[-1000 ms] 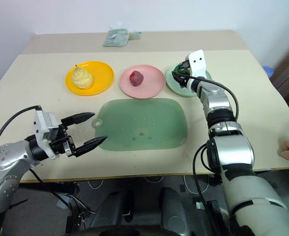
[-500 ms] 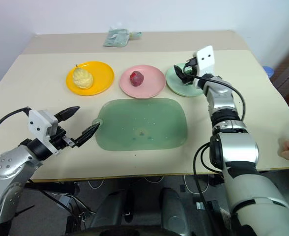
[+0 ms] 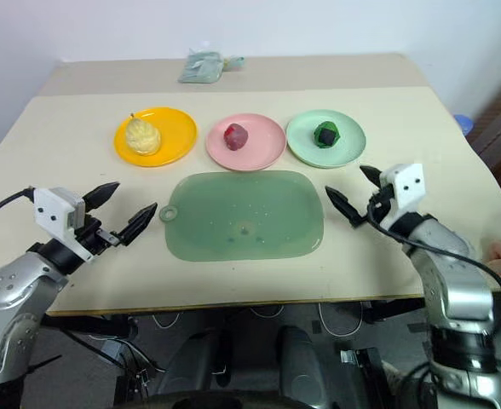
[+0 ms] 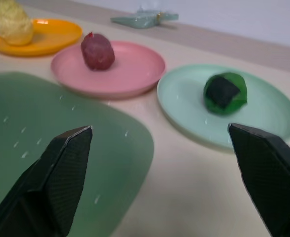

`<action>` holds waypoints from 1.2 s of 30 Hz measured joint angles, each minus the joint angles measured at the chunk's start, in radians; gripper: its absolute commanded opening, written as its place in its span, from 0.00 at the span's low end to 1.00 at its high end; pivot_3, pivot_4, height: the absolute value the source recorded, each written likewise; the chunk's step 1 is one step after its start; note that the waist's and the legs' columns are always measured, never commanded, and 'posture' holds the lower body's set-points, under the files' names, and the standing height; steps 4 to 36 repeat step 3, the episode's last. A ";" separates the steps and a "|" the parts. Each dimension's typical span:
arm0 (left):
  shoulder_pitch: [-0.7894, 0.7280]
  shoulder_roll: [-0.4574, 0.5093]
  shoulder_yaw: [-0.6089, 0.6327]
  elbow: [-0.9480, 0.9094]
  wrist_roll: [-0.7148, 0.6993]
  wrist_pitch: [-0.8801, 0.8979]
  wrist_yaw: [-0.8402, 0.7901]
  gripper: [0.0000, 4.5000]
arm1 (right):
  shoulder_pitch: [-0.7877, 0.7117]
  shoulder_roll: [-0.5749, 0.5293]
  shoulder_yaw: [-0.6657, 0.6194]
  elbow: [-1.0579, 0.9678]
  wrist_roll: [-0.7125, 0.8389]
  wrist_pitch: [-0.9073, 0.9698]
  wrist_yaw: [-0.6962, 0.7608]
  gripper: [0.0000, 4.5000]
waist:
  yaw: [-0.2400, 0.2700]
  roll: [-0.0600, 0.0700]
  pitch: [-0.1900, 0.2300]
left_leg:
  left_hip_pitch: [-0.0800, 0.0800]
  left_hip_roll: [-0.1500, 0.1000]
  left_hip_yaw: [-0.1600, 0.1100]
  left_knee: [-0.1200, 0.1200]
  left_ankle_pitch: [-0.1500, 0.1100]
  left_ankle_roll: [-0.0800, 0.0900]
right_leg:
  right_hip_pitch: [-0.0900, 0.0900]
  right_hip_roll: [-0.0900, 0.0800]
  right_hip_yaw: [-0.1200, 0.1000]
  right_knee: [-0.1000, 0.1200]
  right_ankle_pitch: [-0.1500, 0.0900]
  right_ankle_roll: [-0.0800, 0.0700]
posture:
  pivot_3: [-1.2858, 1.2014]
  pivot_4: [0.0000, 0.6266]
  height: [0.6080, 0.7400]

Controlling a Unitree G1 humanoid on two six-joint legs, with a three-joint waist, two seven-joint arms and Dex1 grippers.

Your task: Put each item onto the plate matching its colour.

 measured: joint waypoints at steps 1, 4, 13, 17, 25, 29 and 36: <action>-0.008 0.001 0.000 0.004 0.000 0.003 -0.002 1.00 | 0.020 -0.005 -0.011 -0.023 0.010 0.017 -0.005 0.99 | 0.000 0.000 0.000 | 0.000 0.000 0.000 0.000 0.000 0.000 | 0.000 0.000 0.000 0.000 0.000 0.000 | 0.52 0.24 1.00; -0.023 0.002 -0.001 0.008 -0.007 0.009 -0.006 1.00 | 0.039 -0.011 -0.030 -0.053 0.023 0.039 -0.013 0.99 | 0.000 0.000 0.000 | 0.000 0.000 0.000 0.000 0.000 0.000 | 0.000 0.000 0.000 -0.001 0.000 0.000 | 0.52 0.24 1.00; -0.023 0.002 -0.001 0.008 -0.007 0.009 -0.006 1.00 | 0.039 -0.011 -0.030 -0.053 0.023 0.039 -0.013 0.99 | 0.000 0.000 0.000 | 0.000 0.000 0.000 0.000 0.000 0.000 | 0.000 0.000 0.000 -0.001 0.000 0.000 | 0.52 0.24 1.00; -0.023 0.002 -0.001 0.008 -0.007 0.009 -0.006 1.00 | 0.039 -0.011 -0.030 -0.053 0.023 0.039 -0.013 0.99 | 0.000 0.000 0.000 | 0.000 0.000 0.000 0.000 0.000 0.000 | 0.000 0.000 0.000 -0.001 0.000 0.000 | 0.52 0.24 1.00; -0.023 0.002 -0.001 0.008 -0.007 0.009 -0.006 1.00 | 0.039 -0.011 -0.030 -0.053 0.023 0.039 -0.013 0.99 | 0.000 0.000 0.000 | 0.000 0.000 0.000 0.000 0.000 0.000 | 0.000 0.000 0.000 -0.001 0.000 0.000 | 0.52 0.24 1.00; -0.023 0.002 -0.001 0.008 -0.007 0.009 -0.006 1.00 | 0.039 -0.011 -0.030 -0.053 0.023 0.039 -0.013 0.99 | 0.000 0.000 0.000 | 0.000 0.000 0.000 0.000 0.000 0.000 | 0.000 0.000 0.000 -0.001 0.000 0.000 | 0.52 0.24 1.00; -0.023 0.002 -0.001 0.008 -0.007 0.009 -0.006 1.00 | 0.039 -0.011 -0.030 -0.053 0.023 0.039 -0.013 0.99 | 0.000 0.000 0.000 | 0.000 0.000 0.000 0.000 0.000 0.000 | 0.000 0.000 0.000 -0.001 0.000 0.000 | 0.52 0.24 1.00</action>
